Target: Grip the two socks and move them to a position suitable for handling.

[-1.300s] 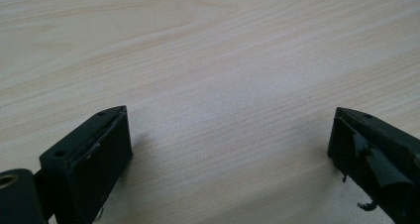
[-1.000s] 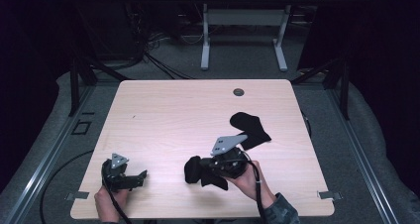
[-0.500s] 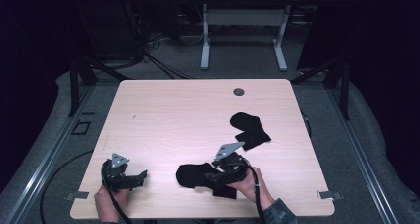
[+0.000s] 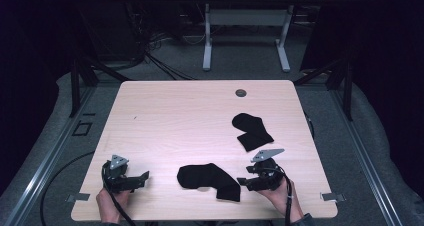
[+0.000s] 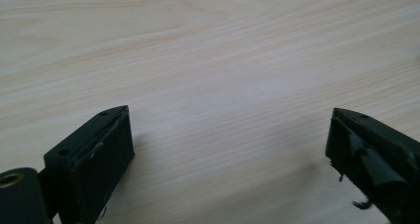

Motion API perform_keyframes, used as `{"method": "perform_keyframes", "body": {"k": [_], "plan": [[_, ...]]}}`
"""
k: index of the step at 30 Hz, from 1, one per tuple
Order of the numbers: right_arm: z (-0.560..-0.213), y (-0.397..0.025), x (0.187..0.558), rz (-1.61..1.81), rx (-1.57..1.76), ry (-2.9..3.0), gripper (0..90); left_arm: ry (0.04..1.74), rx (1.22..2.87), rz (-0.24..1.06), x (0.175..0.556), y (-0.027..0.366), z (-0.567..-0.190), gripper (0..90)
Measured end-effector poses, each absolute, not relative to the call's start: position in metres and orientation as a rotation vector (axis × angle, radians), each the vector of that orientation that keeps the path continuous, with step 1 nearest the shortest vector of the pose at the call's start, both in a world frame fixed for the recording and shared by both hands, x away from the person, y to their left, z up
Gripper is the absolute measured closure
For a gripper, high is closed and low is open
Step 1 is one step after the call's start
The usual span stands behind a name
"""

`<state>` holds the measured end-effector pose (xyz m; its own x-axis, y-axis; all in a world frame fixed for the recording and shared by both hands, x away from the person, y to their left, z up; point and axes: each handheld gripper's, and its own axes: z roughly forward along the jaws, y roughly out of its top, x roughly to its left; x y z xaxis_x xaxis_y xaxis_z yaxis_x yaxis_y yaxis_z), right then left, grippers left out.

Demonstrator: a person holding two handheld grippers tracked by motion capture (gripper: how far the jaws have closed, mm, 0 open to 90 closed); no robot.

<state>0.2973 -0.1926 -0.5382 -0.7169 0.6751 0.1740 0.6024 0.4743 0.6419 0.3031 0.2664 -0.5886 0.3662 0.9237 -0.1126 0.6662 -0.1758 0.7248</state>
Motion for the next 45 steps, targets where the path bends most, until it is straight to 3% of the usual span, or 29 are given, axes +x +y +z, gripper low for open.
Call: {"method": "perform_keyframes", "body": {"k": [12,16,27,31,34,39,45], "plan": [[-0.562,-0.19,0.286,1.005,1.222,2.651,46.7,1.179,2.021,0.253,0.303,0.185,-0.567,13.9],[-0.564,-0.185,0.283,1.006,1.227,2.65,47.3,1.135,2.034,0.236,0.303,0.169,-0.563,16.3],[-0.567,-0.177,0.281,0.994,1.219,2.649,51.9,1.065,2.135,0.211,0.303,0.148,-0.564,39.5],[-0.567,-0.174,0.28,0.999,1.218,2.652,53.4,1.067,2.158,0.206,0.302,0.145,-0.568,44.2],[-0.567,-0.17,0.279,0.984,1.194,2.656,64.2,1.063,2.191,0.211,0.302,0.143,-0.571,50.7],[-0.567,-0.169,0.279,0.95,1.176,2.644,74.6,1.075,2.186,0.225,0.301,0.141,-0.572,60.7],[-0.568,-0.174,0.282,0.992,1.211,2.651,75.3,1.086,2.196,0.277,0.3,0.141,-0.572,76.3]]}}
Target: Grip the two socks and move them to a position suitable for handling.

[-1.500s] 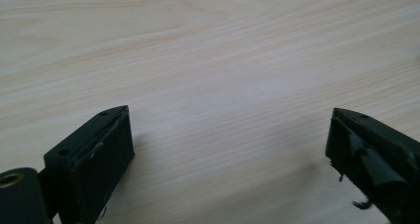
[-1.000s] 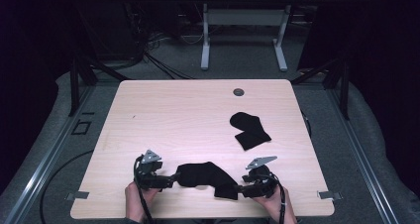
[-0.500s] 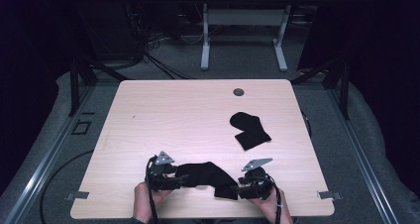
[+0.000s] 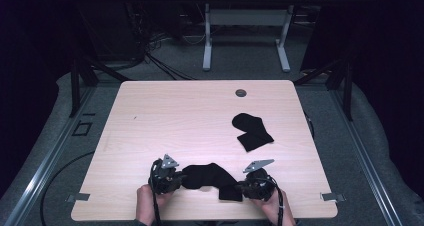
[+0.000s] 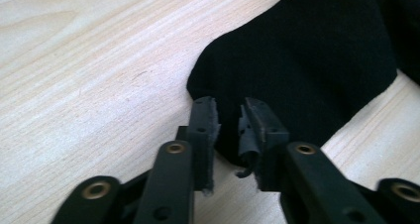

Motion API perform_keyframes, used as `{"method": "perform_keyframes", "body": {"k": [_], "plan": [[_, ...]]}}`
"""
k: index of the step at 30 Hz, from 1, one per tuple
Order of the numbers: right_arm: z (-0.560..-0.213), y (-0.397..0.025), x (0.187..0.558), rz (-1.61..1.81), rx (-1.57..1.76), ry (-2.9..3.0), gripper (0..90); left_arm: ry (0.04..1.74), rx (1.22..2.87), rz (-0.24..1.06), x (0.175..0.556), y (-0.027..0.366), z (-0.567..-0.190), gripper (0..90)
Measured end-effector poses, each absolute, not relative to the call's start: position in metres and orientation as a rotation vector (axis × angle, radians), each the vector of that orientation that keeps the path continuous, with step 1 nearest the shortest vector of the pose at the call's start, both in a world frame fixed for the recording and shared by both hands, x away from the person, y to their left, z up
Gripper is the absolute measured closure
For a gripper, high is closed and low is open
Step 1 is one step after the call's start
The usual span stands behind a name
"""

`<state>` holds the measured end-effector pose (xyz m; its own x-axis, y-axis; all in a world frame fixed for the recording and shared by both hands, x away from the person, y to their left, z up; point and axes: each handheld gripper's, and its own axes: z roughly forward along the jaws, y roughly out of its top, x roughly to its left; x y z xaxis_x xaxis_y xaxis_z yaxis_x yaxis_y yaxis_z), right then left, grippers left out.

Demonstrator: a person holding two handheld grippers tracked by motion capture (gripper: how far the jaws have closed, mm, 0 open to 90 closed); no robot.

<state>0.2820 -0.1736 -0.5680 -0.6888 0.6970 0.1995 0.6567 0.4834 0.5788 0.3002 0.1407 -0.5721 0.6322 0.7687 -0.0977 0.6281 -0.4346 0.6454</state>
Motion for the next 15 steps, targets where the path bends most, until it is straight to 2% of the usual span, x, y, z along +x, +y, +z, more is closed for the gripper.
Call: {"method": "perform_keyframes", "body": {"k": [2,4,10,15], "plan": [[-0.5676,-0.1755,0.2822,0.995,1.218,2.669,71.5,1.078,2.209,0.289,0.2991,0.1402,-0.5718,79.4],[-0.5676,-0.178,0.2818,1.0,1.231,2.673,71.8,1.075,2.212,0.308,0.2981,0.1391,-0.5721,81.5],[-0.5687,-0.1811,0.2816,0.999,1.234,2.664,84.7,1.074,2.207,0.305,0.2981,0.1395,-0.5723,83.1],[-0.5672,-0.1823,0.2823,0.962,1.224,2.639,86.6,1.08,2.196,0.278,0.2994,0.1416,-0.5719,83.5]]}}
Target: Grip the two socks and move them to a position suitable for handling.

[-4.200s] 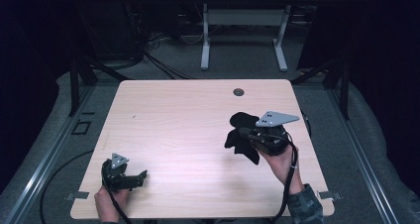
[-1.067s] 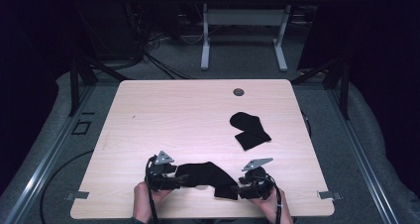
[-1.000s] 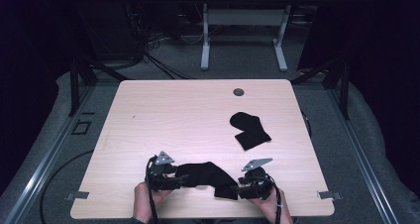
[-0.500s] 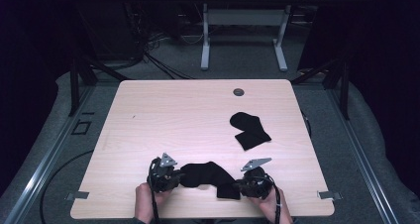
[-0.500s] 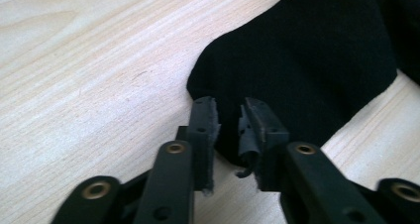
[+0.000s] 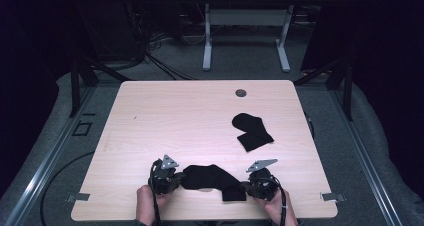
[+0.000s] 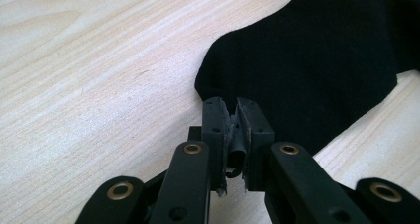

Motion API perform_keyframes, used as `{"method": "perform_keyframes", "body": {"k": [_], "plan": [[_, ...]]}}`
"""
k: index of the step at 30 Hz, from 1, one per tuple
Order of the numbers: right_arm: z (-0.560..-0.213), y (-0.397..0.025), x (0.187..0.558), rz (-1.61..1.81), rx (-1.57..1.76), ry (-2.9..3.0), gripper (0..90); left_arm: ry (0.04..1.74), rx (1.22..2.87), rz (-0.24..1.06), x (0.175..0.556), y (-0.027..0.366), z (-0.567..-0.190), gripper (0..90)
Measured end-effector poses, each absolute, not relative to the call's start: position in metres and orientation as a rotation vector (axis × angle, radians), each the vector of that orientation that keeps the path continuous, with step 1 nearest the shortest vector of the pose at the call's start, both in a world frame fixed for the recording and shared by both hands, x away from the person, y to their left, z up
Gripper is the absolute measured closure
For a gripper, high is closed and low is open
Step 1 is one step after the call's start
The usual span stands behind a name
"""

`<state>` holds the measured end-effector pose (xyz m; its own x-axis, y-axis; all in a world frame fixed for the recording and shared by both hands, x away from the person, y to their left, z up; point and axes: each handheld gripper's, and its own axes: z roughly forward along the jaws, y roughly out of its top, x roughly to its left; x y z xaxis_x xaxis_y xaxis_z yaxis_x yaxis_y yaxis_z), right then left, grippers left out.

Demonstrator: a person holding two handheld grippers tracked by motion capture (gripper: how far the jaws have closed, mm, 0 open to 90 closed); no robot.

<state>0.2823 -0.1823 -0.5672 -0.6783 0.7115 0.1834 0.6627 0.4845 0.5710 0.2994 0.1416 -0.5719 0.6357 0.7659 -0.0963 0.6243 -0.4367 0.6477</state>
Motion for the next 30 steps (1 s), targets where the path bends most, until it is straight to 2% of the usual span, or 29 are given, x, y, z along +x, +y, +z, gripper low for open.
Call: {"method": "perform_keyframes", "body": {"k": [7,23,25,30], "plan": [[-0.558,-0.185,0.284,0.925,1.19,2.574,86.8,1.058,2.159,0.258,0.3,0.14,-0.561,83.6],[-0.5,-0.186,0.291,0.616,0.834,2.245,86.6,0.96,2.126,0.262,0.304,0.125,-0.521,83.4],[-0.5,-0.186,0.29,0.609,0.809,2.244,86.4,0.964,2.128,0.272,0.305,0.124,-0.523,83.4],[-0.527,-0.185,0.285,0.67,0.849,2.457,84.8,1.006,2.158,0.241,0.309,0.132,-0.541,83.2]]}}
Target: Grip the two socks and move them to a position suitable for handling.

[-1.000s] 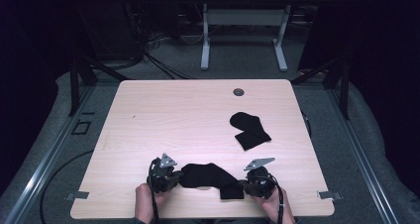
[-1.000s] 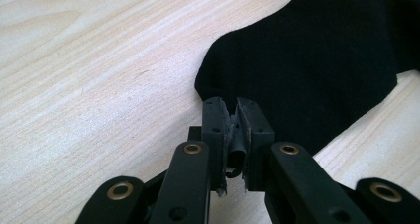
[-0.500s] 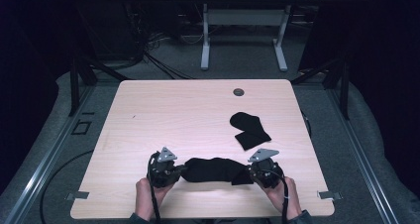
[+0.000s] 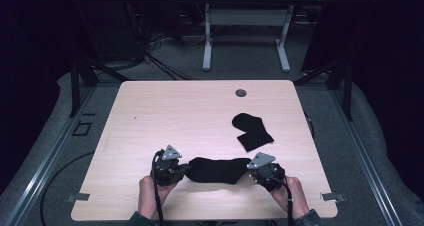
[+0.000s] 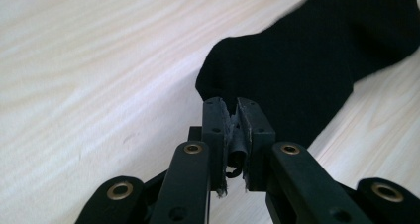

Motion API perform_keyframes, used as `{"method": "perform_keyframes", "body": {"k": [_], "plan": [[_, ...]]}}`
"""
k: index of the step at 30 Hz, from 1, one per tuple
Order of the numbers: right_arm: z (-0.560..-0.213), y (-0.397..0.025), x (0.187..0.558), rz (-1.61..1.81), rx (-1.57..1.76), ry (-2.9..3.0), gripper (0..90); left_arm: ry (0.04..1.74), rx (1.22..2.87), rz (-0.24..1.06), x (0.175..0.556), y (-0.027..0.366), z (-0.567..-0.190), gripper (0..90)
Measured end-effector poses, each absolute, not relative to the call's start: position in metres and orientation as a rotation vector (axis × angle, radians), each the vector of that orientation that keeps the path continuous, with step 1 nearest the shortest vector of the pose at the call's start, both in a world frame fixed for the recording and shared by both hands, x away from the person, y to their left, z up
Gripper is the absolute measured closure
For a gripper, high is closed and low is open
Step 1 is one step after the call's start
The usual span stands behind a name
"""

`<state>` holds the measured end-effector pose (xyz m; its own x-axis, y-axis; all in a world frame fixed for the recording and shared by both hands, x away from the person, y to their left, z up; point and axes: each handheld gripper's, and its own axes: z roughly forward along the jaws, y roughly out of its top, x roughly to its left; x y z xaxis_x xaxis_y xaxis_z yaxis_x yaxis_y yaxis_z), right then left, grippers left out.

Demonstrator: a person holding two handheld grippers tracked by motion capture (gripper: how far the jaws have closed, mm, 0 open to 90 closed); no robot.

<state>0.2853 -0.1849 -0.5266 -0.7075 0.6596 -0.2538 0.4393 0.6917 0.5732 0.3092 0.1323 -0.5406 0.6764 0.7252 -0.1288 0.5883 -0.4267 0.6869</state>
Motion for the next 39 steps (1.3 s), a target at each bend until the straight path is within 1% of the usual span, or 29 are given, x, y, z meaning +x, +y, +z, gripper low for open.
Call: {"method": "perform_keyframes", "body": {"k": [2,4,7,8,10,12,14,15,17,19,22,26,28,31,35,39], "plan": [[-0.532,-0.185,0.284,0.696,0.866,2.489,83.8,1.015,2.163,0.234,0.309,0.134,-0.544,83.0],[-0.54,-0.186,0.28,0.758,0.888,2.566,80.5,1.035,2.167,0.218,0.308,0.138,-0.55,82.8],[-0.544,-0.188,0.279,0.808,0.916,2.616,74.1,1.043,2.165,0.222,0.307,0.143,-0.553,81.9],[-0.545,-0.189,0.279,0.824,0.918,2.639,71.0,1.049,2.168,0.208,0.306,0.145,-0.554,80.0],[-0.543,-0.193,0.279,0.869,0.936,2.666,65.6,1.042,2.168,0.209,0.306,0.148,-0.554,73.7],[-0.54,-0.198,0.279,0.891,0.941,2.666,60.5,1.049,2.159,0.229,0.305,0.151,-0.553,58.6],[-0.535,-0.207,0.28,0.94,0.965,2.657,57.3,1.053,2.146,0.245,0.303,0.153,-0.55,51.5],[-0.532,-0.21,0.281,0.958,0.989,2.632,56.2,1.067,2.141,0.264,0.302,0.154,-0.549,45.0],[-0.528,-0.219,0.285,0.98,1.039,2.585,55.2,1.065,2.131,0.286,0.302,0.156,-0.547,38.3],[-0.528,-0.223,0.289,1.004,1.105,2.522,51.1,1.082,2.133,0.307,0.304,0.154,-0.548,28.3],[-0.535,-0.222,0.297,0.969,1.162,2.461,49.4,1.102,2.153,0.335,0.308,0.149,-0.554,20.9],[-0.55,-0.216,0.307,0.912,1.21,2.452,49.9,1.097,2.194,0.388,0.31,0.14,-0.564,20.7],[-0.557,-0.214,0.31,0.905,1.226,2.448,53.9,1.098,2.2,0.41,0.31,0.138,-0.567,20.8],[-0.564,-0.213,0.312,0.9,1.223,2.465,58.8,1.097,2.21,0.446,0.309,0.138,-0.57,26.0],[-0.567,-0.212,0.312,0.878,1.207,2.474,64.5,1.106,2.217,0.457,0.308,0.139,-0.573,27.2],[-0.568,-0.211,0.31,0.895,1.208,2.473,67.6,1.109,2.219,0.465,0.306,0.14,-0.576,27.4]]}}
